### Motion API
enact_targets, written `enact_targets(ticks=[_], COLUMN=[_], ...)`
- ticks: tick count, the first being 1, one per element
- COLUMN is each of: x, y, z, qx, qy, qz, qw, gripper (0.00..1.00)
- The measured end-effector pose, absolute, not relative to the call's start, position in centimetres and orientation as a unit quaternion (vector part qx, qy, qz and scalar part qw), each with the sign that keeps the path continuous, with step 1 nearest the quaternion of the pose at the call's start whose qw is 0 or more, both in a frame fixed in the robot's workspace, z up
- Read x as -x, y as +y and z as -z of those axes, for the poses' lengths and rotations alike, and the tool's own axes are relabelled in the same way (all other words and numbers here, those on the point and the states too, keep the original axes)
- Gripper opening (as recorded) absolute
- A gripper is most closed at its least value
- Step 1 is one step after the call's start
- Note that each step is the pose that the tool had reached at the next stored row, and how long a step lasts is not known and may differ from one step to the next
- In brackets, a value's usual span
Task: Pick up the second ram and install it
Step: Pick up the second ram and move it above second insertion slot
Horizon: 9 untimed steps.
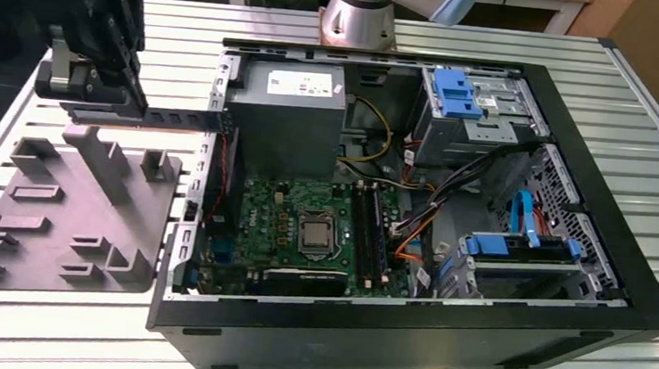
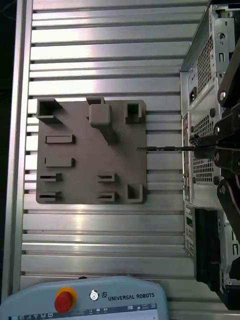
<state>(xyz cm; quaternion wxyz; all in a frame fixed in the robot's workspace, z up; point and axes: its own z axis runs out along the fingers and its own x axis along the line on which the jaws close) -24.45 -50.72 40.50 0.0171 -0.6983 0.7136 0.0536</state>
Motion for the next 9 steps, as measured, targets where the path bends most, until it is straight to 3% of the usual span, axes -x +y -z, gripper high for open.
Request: enact_targets(ticks=[9], x=[23.2], y=[-50.6], z=[-40.5], qx=[0.698], qy=[0.714], qz=[-0.051], qw=[0.015], gripper=[0.12])
